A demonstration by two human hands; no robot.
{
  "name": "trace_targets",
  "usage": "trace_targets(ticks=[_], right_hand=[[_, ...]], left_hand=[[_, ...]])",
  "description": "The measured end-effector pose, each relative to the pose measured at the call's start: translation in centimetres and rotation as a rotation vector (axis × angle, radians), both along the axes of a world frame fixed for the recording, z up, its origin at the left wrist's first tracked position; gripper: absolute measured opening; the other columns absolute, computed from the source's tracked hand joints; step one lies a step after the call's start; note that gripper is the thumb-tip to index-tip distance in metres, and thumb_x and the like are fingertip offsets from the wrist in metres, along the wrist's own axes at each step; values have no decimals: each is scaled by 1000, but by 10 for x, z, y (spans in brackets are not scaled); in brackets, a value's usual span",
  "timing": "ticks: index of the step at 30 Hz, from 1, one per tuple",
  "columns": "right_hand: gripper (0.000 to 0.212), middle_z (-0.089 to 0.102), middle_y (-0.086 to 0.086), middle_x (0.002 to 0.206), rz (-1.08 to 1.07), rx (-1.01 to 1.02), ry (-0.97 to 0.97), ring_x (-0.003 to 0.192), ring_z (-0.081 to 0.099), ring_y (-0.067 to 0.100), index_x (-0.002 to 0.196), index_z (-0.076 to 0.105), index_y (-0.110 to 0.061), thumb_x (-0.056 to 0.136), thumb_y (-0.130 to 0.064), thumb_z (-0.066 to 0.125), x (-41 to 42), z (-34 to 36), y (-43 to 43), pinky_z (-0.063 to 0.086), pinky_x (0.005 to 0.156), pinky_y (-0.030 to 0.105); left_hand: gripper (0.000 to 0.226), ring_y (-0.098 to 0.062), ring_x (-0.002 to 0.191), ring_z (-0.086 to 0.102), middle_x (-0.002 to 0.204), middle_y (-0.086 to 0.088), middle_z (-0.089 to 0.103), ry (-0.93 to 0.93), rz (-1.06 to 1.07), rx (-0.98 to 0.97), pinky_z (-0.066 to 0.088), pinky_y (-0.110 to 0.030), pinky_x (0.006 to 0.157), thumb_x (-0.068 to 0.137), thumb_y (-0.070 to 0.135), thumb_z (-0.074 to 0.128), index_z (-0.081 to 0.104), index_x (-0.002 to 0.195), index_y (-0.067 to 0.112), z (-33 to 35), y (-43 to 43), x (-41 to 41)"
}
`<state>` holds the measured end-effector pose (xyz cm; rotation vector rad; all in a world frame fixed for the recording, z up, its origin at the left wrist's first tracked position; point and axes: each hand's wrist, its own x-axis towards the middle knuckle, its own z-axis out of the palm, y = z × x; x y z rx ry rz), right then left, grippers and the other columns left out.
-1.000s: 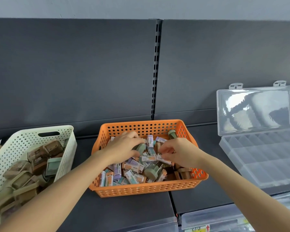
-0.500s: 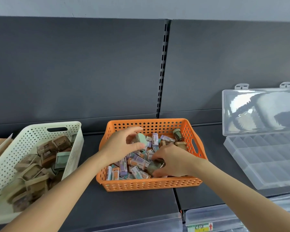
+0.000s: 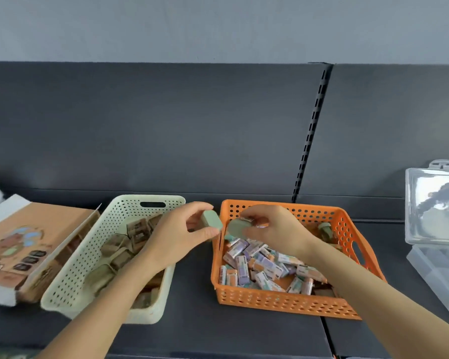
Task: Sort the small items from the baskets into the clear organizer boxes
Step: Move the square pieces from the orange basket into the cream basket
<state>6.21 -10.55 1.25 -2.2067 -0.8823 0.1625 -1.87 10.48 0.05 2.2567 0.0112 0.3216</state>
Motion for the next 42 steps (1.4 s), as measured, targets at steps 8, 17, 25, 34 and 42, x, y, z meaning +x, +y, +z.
trace_targets(ticks=[8, 17, 25, 34, 42], right_hand=[[31, 64, -6, 103, 175, -67, -96, 84, 55, 10, 113, 65, -17, 88, -35, 62, -25, 1, 106, 43, 69, 18], [30, 63, 7, 112, 336, -309, -223, 102, 57, 24, 112, 63, -9, 86, -23, 61, -30, -11, 173, 50, 85, 36], [37, 65, 2, 114, 358, -258, -173, 101, 59, 19, 117, 62, -14, 83, -27, 68, -26, -14, 168, 51, 87, 39], [53, 54, -3, 136, 58, -89, -105, 123, 52, 12, 137, 49, -19, 88, -28, 66, 0, 15, 67, 44, 104, 32], [54, 55, -2, 137, -173, -190, -61, 123, 53, 13, 136, 51, -17, 86, -28, 68, 13, 1, -49, 45, 103, 35]], left_hand=[[52, 1, 107, 54, 127, 17, 55, 83, 244, 197, 47, -19, 89, 81, 30, 73, 54, 129, 31, 2, 84, -46], [52, -1, 114, 49, 132, 13, 54, 264, 286, 252, 39, -19, 95, 82, 25, 70, 53, 131, 27, -19, 122, -71], [58, 4, 110, 48, 130, 16, 54, 227, 288, 195, 38, -19, 93, 80, 26, 73, 50, 132, 29, -20, 117, -70], [44, 26, 99, 43, 111, 37, 47, 64, 31, 76, 39, -5, 86, 80, 31, 73, 52, 116, 46, 11, 37, -35], [48, 8, 115, 48, 122, 26, 52, 124, -290, 158, 41, -22, 100, 80, 39, 71, 56, 125, 35, 2, -46, 19]])
